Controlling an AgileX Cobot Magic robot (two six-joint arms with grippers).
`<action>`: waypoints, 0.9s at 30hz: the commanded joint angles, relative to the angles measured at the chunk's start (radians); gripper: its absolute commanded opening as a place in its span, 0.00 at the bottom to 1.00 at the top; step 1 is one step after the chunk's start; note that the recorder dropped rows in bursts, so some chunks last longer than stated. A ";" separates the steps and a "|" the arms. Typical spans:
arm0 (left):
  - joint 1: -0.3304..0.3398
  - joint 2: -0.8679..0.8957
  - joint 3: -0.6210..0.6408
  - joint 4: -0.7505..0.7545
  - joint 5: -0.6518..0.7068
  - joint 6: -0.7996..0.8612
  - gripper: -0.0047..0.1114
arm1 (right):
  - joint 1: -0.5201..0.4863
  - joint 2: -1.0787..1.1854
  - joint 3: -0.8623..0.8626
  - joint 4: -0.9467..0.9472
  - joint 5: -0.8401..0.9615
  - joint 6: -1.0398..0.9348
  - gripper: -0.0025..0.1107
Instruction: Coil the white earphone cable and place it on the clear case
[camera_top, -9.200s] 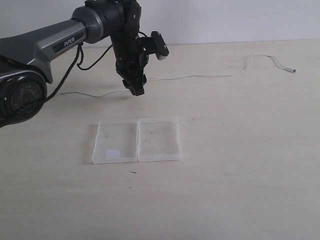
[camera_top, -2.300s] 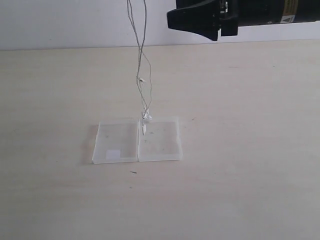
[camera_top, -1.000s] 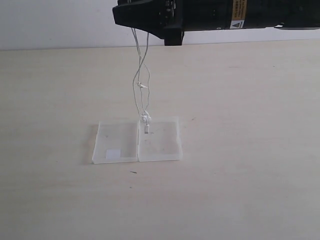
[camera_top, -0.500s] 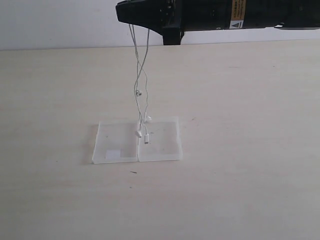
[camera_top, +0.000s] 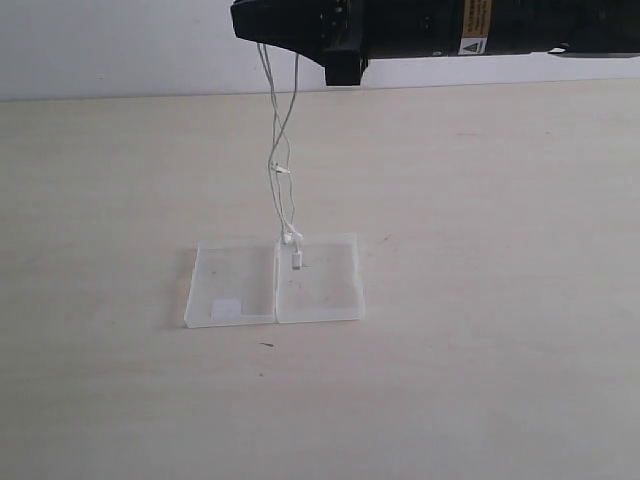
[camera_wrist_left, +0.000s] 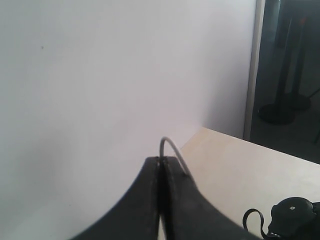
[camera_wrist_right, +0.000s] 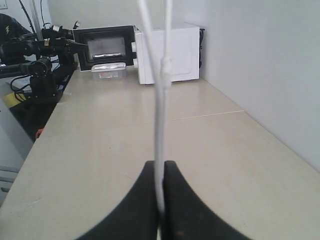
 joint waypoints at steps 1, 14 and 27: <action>0.000 -0.019 -0.006 -0.011 -0.047 -0.006 0.04 | 0.002 -0.006 -0.006 -0.016 0.005 0.000 0.02; 0.000 -0.026 0.020 -0.029 0.340 -0.006 0.04 | 0.002 -0.006 -0.089 0.098 0.276 -0.001 0.02; 0.042 -0.082 0.530 0.149 -0.129 0.021 0.04 | -0.112 -0.006 -0.254 -0.358 0.193 0.498 0.02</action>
